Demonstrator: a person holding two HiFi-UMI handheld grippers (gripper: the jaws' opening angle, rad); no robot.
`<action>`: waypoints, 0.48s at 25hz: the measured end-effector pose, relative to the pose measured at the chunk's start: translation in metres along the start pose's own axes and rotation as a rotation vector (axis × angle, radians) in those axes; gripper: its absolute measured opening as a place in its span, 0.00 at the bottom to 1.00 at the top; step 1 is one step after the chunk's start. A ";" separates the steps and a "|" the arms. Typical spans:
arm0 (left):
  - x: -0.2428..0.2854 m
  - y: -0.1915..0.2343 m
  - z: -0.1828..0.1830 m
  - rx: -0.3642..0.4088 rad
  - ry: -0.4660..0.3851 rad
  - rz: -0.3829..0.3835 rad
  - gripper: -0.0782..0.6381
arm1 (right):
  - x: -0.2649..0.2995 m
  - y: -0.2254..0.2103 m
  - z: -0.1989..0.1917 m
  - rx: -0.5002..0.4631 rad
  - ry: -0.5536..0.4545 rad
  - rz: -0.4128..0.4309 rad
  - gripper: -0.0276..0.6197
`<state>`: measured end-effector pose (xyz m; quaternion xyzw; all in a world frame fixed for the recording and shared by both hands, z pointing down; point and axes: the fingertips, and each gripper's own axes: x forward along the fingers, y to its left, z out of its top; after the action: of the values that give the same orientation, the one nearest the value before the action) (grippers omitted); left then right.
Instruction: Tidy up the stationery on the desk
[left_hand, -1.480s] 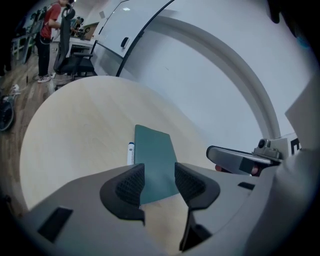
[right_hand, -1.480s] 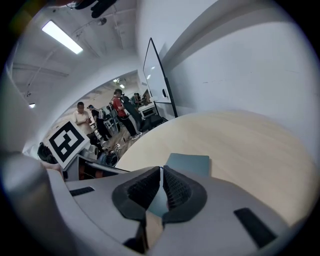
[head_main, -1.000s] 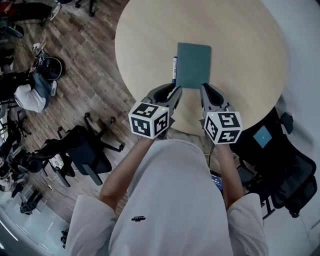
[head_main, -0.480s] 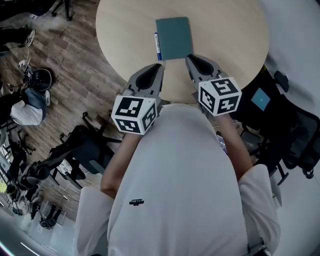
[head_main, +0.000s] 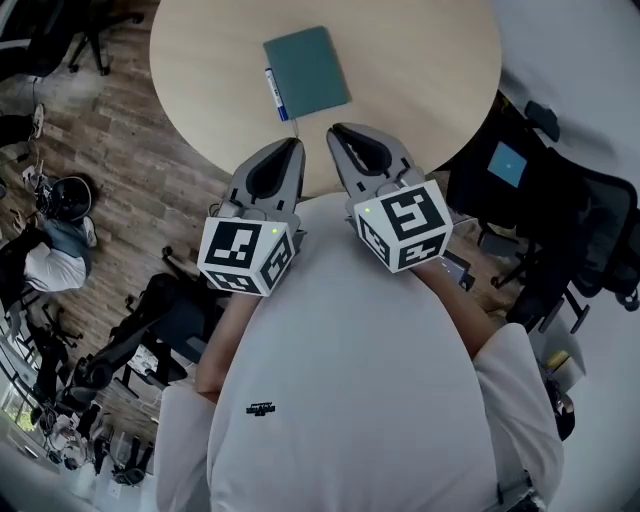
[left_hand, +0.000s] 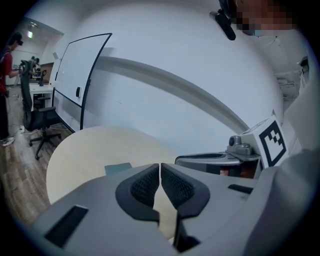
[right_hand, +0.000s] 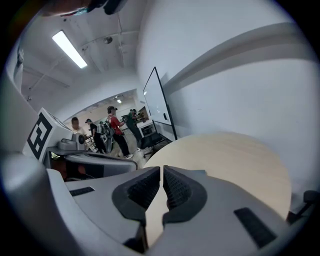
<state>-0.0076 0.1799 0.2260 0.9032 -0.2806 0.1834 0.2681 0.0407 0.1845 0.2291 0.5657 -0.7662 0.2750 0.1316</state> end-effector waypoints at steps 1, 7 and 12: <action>0.000 -0.001 -0.002 0.003 0.006 -0.002 0.15 | -0.003 0.002 0.002 -0.011 -0.023 -0.038 0.11; 0.010 -0.005 -0.004 0.017 0.007 -0.003 0.15 | 0.000 0.013 0.010 -0.040 -0.082 -0.072 0.11; 0.014 -0.007 0.001 0.039 0.003 -0.009 0.15 | -0.001 0.008 0.002 -0.038 -0.067 -0.067 0.11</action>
<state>0.0079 0.1782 0.2295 0.9091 -0.2724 0.1892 0.2519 0.0341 0.1861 0.2247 0.5972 -0.7560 0.2368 0.1254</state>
